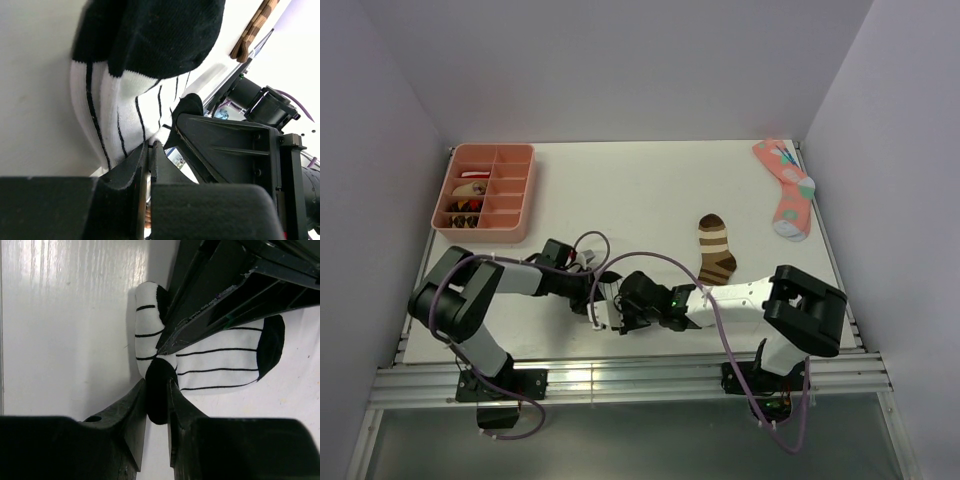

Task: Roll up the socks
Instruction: Roll the sock at the center of the board.

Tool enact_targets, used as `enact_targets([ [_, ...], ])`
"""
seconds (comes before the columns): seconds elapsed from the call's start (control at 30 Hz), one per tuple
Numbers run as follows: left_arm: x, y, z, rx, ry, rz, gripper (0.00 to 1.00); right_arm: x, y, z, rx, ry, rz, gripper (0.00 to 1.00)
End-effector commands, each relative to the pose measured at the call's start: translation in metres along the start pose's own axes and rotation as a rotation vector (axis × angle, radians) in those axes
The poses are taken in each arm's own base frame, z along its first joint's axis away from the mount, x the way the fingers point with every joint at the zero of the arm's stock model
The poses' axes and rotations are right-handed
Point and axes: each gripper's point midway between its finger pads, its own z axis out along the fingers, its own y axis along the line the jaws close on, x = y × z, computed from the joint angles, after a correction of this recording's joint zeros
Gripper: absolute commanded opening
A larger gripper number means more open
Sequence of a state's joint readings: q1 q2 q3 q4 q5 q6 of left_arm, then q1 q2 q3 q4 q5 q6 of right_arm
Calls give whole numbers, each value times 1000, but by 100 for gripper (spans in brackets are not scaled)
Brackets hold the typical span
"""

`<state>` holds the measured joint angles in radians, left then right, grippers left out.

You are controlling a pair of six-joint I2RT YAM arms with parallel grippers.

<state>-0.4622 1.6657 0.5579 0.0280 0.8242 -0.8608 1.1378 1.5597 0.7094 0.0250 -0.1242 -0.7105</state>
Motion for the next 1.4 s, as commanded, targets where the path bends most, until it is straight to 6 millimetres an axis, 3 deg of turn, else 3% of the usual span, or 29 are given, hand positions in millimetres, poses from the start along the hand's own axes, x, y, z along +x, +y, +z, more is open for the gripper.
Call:
enact_targets([
  [0.0, -3, 25, -4, -86, -55, -16, 2, -23, -10, 7, 33, -72, 31, 22],
  [0.27, -27, 5, -22, -55, -264, 8, 24, -29, 4, 6, -169, -111, 157, 17],
  [0.3, -31, -2, -26, -35, -303, 34, 27, -24, -1, 5, -180, -108, 188, 17],
  [0.67, -55, -10, -51, -15, -562, 61, 29, -12, -5, 3, -426, -98, 383, 15],
  [0.9, -67, -29, -85, 18, -773, 220, 33, -5, -2, 3, -586, -51, 501, 14],
  [1.0, -64, -29, -90, 53, -833, 258, 35, -13, -8, 1, -658, -58, 547, 14],
  [1.27, -49, -8, -96, 101, -1001, 319, 39, -1, -9, 3, -773, -1, 689, 13],
  [1.37, -39, -10, -94, 117, -1027, 415, 42, 2, -13, 9, -781, 22, 714, 13],
])
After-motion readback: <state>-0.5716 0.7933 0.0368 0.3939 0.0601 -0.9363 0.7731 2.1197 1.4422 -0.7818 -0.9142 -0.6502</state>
